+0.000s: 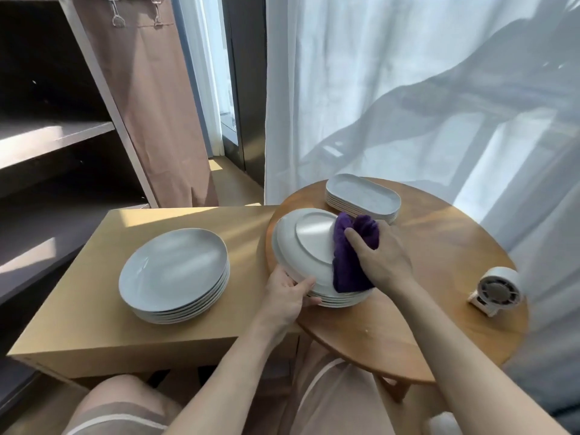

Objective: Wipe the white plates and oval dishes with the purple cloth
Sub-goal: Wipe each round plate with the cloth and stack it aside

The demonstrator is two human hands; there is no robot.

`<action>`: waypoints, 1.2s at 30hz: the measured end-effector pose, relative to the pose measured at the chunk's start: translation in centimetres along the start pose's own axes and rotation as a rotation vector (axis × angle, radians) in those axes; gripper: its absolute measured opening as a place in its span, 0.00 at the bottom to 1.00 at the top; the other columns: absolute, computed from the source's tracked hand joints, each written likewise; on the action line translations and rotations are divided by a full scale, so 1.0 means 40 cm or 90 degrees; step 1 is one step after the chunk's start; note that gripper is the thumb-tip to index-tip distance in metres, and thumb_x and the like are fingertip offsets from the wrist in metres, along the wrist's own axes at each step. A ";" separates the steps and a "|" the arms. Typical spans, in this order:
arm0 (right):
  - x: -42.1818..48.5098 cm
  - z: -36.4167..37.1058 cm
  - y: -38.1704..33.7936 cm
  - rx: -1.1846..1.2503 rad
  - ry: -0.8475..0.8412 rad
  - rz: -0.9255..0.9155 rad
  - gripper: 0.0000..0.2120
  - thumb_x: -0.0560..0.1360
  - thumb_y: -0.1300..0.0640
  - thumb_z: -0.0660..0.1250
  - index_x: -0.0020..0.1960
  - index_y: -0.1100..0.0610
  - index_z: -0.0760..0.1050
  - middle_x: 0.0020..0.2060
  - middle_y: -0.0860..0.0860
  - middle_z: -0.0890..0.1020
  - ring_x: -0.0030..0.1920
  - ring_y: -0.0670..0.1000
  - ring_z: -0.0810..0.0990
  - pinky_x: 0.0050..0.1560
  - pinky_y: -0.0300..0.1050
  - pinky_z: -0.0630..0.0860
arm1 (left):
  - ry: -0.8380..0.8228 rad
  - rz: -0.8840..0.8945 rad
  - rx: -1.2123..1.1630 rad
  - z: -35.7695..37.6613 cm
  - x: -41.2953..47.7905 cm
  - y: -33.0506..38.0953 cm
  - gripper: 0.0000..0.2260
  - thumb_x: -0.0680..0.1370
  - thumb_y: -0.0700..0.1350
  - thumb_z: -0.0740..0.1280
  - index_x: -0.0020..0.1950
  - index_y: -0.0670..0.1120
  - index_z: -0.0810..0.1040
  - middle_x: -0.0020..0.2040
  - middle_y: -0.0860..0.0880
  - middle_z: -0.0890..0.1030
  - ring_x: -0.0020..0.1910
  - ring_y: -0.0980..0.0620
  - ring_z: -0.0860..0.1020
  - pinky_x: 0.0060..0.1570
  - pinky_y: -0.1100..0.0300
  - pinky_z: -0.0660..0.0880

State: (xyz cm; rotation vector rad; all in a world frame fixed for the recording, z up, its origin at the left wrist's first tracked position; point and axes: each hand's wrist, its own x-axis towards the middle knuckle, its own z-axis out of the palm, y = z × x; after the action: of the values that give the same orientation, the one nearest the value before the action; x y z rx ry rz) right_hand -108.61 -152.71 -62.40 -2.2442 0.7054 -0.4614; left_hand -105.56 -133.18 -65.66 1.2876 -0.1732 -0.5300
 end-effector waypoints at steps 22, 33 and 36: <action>-0.158 0.072 -0.048 -0.156 -0.041 -0.269 0.41 0.60 0.39 0.70 0.71 0.40 0.63 0.61 0.44 0.71 0.56 0.53 0.71 0.54 0.50 0.74 | 0.003 -0.047 -0.112 -0.016 0.021 0.023 0.20 0.84 0.56 0.60 0.65 0.44 0.81 0.54 0.45 0.86 0.49 0.49 0.84 0.41 0.61 0.78; -0.031 -0.021 0.057 0.067 0.090 -0.032 0.33 0.57 0.46 0.73 0.61 0.36 0.70 0.57 0.44 0.78 0.58 0.50 0.78 0.58 0.48 0.76 | 0.118 -0.127 -0.148 -0.069 0.033 -0.009 0.08 0.84 0.47 0.65 0.57 0.45 0.79 0.43 0.48 0.87 0.36 0.50 0.84 0.31 0.59 0.79; 0.035 -0.020 0.072 0.074 0.110 -0.004 0.32 0.59 0.49 0.76 0.63 0.45 0.74 0.55 0.46 0.79 0.57 0.53 0.78 0.57 0.48 0.75 | 0.115 -0.136 -0.139 -0.071 0.033 -0.009 0.08 0.84 0.48 0.65 0.57 0.44 0.79 0.42 0.48 0.86 0.36 0.50 0.82 0.30 0.60 0.78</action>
State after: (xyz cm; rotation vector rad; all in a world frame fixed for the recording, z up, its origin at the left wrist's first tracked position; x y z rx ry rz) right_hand -108.92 -155.67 -63.80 -2.1159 0.7405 -0.6873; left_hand -103.36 -131.40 -67.03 1.1380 0.1709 -0.5943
